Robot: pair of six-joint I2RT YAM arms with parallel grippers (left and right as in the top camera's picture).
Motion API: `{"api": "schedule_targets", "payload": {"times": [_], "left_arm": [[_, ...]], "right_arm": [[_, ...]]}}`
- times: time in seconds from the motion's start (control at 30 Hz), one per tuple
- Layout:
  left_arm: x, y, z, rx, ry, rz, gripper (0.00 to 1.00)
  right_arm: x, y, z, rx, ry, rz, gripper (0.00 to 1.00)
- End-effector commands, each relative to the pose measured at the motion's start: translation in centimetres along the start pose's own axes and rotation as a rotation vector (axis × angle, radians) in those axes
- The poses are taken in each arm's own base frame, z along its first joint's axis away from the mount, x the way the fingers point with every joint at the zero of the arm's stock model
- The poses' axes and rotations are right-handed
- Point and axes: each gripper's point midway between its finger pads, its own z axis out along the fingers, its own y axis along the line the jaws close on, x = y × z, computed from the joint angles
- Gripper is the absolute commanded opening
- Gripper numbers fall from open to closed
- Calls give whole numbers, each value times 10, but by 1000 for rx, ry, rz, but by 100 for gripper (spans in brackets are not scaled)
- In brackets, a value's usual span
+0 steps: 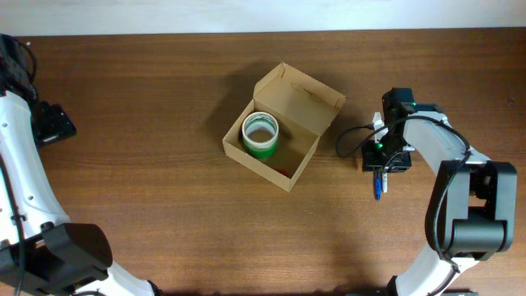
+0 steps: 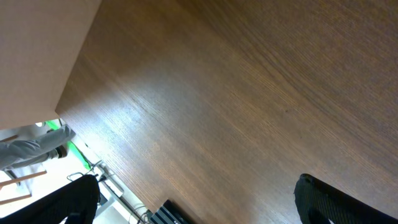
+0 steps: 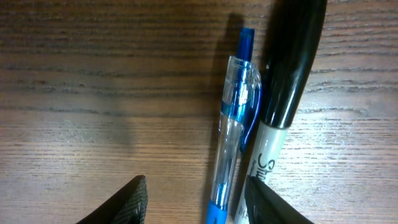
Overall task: Pack container
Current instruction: 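Lower the right gripper onto the blue pen and grasp it, then carry the blue pen into the box with the right gripper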
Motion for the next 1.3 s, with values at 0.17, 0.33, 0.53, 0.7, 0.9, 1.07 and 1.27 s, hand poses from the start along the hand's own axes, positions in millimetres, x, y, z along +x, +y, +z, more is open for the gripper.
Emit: {"api": "schedule_targets", "payload": {"times": [0.17, 0.33, 0.53, 0.7, 0.9, 1.07, 1.27], "left_arm": [[0, -1, 5, -3, 15, 15, 100], [0, -1, 5, -3, 15, 15, 100], [0, -1, 5, -3, 15, 15, 100], [0, -1, 5, -3, 15, 15, 100], [0, -1, 5, -3, 14, 15, 100], [0, -1, 5, -3, 14, 15, 100], [0, -1, 5, -3, 15, 15, 100]], "right_arm": [[12, 0, 18, -13, 26, 12, 52], [11, 2, 19, -21, 20, 25, 28], [4, 12, 17, -78, -2, 80, 4], [-19, 34, -16, -205, -86, 62, 4], [-53, 56, -128, -307, -301, -8, 4], [-49, 80, -263, -304, -523, -145, 4], [-15, 128, -366, -248, -727, -390, 4]]}}
